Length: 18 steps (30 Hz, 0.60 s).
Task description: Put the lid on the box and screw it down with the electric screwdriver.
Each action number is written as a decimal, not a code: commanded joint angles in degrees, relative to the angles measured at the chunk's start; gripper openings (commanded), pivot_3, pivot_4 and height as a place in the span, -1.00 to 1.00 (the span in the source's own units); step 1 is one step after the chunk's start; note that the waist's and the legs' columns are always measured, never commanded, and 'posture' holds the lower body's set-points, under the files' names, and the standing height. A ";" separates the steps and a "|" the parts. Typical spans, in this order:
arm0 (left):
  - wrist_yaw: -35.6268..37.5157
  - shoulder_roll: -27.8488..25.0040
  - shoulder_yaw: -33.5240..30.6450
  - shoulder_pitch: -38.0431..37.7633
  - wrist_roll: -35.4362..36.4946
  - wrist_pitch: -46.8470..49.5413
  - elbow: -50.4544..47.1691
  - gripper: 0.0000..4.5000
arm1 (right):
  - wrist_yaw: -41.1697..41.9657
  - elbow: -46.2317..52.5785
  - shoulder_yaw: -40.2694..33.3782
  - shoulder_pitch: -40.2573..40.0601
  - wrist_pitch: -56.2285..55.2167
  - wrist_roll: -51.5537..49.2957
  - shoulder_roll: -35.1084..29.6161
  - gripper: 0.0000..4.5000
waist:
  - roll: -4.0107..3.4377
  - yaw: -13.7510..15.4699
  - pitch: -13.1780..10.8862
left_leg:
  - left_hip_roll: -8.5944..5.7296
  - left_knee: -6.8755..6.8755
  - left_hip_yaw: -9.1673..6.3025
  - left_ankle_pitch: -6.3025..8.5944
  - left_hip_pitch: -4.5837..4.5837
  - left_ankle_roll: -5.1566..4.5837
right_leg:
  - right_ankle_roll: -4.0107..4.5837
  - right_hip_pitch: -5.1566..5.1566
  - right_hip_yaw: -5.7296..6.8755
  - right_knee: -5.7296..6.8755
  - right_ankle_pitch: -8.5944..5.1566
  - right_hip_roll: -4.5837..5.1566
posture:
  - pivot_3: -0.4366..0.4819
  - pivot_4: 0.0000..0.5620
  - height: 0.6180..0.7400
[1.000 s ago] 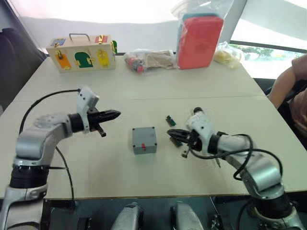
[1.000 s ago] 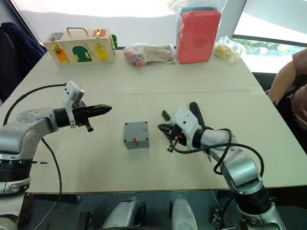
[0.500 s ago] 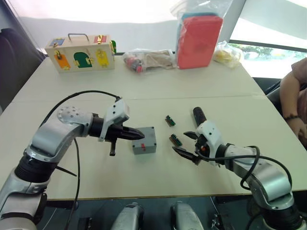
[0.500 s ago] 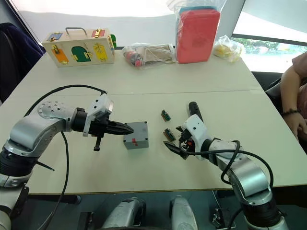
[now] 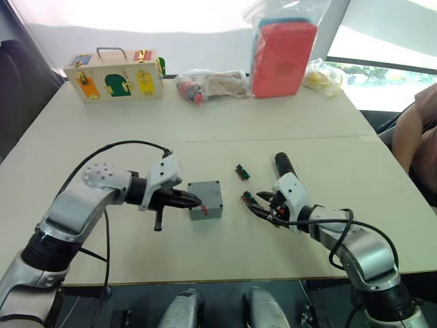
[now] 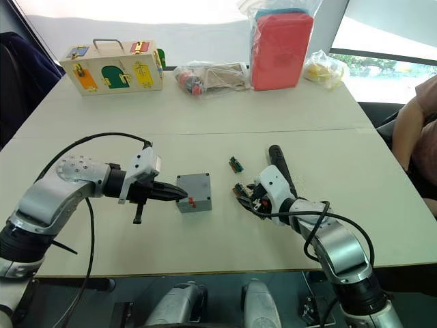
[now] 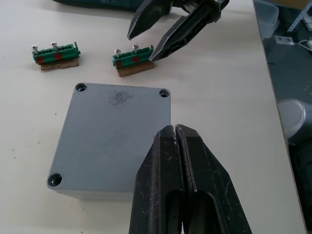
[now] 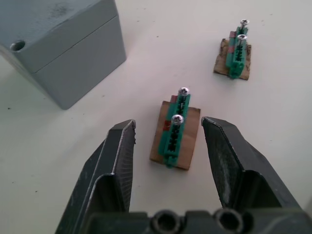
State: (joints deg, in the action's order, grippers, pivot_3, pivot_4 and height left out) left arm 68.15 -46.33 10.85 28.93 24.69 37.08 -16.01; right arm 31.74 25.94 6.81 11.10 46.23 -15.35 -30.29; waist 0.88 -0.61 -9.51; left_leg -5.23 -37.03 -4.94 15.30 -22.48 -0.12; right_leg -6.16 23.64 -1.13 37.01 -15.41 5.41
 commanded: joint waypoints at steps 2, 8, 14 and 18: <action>-0.38 -0.83 -1.62 0.22 0.17 -0.51 -1.63 -1.00 | -0.58 -0.06 -0.54 0.97 -1.20 -0.26 0.91 -0.02 | 0.00 0.04 0.00 | 0.00 -0.01 0.00 0.00 0.00 0.00 | 0.00 -0.01 0.00 0.00 0.00 0.00 | -0.05 -0.47 1.00; -1.17 0.31 -2.43 0.17 1.80 0.57 -0.94 -1.00 | -0.68 -0.44 -0.53 1.20 -1.80 -0.34 1.31 -0.02 | 0.00 -0.01 0.00 | 0.00 0.00 0.00 0.00 0.00 0.00 | 0.00 0.00 0.01 0.01 0.00 -0.01 | -0.05 -0.47 1.00; -1.24 0.18 -2.05 -0.17 1.45 -0.07 -0.53 -1.00 | -0.89 -1.00 -0.18 1.29 -2.19 0.02 1.64 -0.72 | 0.00 -0.02 0.00 | 0.00 0.00 0.00 0.00 0.00 0.00 | 0.00 0.00 0.00 0.01 0.00 -0.02 | -0.05 -0.47 1.00; -1.42 0.22 -2.21 -0.21 1.50 -0.06 -0.45 -1.00 | -0.89 -1.71 0.30 1.47 -2.60 0.53 1.64 -0.99 | 0.00 -0.02 0.00 | 0.00 -0.01 0.00 0.00 0.00 0.00 | 0.00 0.00 0.00 0.01 0.00 -0.02 | -0.05 -0.47 1.00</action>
State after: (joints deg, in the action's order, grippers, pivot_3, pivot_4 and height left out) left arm 66.93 -45.99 10.20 28.86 25.66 37.38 -15.87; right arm 30.81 23.95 6.98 11.85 44.84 -14.84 -28.87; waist 0.87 -0.62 -9.51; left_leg -5.23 -37.03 -4.94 15.30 -22.48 -0.12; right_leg -6.16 23.64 -1.13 37.02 -15.41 5.40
